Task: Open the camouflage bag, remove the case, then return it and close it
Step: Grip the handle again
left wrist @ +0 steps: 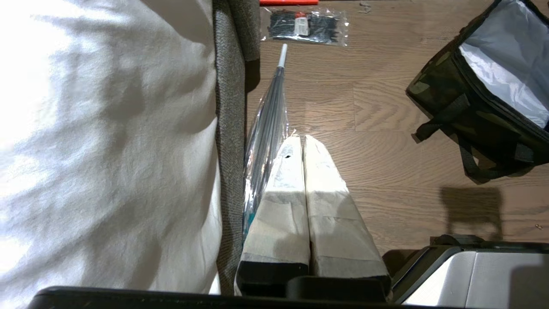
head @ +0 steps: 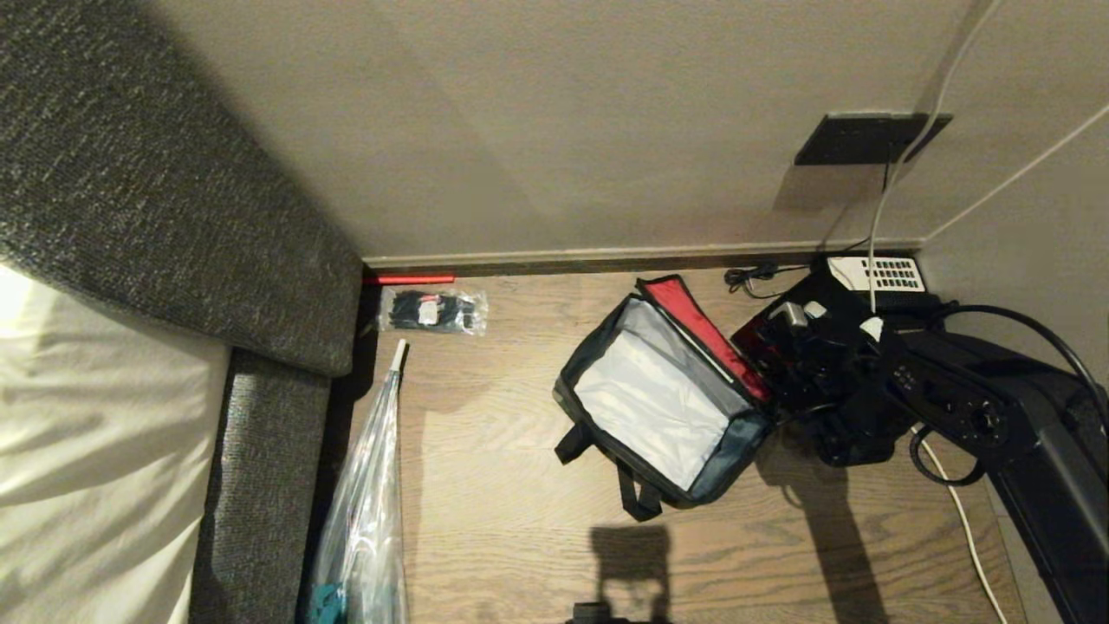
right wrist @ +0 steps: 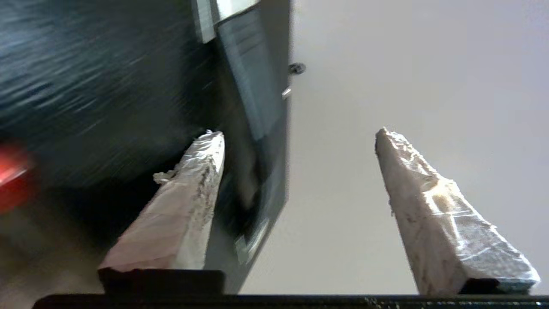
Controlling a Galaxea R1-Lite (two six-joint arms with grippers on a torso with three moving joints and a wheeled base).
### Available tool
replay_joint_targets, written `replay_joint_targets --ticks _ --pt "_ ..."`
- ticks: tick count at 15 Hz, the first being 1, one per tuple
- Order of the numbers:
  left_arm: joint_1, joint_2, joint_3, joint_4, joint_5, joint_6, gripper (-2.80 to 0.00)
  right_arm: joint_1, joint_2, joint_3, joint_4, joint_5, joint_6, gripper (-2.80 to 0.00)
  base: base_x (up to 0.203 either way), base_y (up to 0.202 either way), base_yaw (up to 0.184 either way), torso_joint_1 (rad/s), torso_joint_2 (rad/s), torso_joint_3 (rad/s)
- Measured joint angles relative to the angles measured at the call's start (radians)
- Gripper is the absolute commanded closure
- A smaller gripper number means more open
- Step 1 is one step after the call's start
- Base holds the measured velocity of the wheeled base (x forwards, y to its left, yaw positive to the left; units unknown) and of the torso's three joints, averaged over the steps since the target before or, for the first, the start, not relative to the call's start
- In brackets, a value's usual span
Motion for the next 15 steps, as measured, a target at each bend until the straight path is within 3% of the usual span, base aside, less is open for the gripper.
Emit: replay_joint_targets --ticks 4,10,15 --pt "0.000 0.000 0.000 0.000 0.000 0.000 0.00 -0.049 0.057 -0.089 0.001 0.001 -0.076 -2.80 0.000 0.000 0.000 0.000 0.00 0.000" --pt "-0.001 0.000 0.000 0.000 0.000 0.000 0.00 -0.078 0.095 -0.136 0.006 0.004 -0.099 -2.80 0.000 0.000 0.000 0.000 0.00 0.000" --pt "0.000 0.000 0.000 0.000 0.000 0.000 0.00 -0.114 0.117 -0.208 0.033 0.001 -0.176 -2.80 0.000 0.000 0.000 0.000 0.00 0.000"
